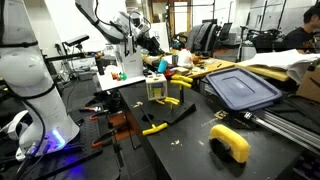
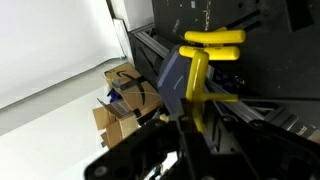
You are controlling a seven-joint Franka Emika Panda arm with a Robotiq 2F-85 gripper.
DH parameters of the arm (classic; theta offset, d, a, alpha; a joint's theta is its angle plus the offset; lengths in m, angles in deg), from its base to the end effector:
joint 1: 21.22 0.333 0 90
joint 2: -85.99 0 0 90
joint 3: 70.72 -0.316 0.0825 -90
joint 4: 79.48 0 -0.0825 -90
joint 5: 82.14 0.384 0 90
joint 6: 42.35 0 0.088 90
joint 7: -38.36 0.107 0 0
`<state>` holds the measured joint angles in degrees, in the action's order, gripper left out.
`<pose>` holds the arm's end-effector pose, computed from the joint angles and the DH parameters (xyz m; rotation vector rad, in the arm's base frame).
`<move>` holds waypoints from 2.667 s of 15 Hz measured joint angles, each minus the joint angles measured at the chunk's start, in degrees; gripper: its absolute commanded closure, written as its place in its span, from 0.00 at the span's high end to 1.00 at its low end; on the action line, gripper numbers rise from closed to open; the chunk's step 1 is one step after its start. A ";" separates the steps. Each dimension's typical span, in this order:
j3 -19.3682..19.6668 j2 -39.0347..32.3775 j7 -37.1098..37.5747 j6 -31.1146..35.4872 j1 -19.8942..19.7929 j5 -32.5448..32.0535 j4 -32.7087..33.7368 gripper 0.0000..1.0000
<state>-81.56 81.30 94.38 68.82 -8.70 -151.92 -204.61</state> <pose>0.5153 0.1522 0.3631 2.1246 0.1238 0.5191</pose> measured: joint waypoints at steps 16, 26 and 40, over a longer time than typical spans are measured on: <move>1.21 0.81 -8.66 -0.03 -2.77 -3.07 1.49 0.05; 0.62 -2.94 -9.51 0.37 -1.27 -2.34 1.56 0.05; -0.86 -7.21 -9.37 0.88 1.49 -8.68 2.85 0.05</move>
<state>-82.42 74.09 85.02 69.70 -7.22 -160.60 -201.76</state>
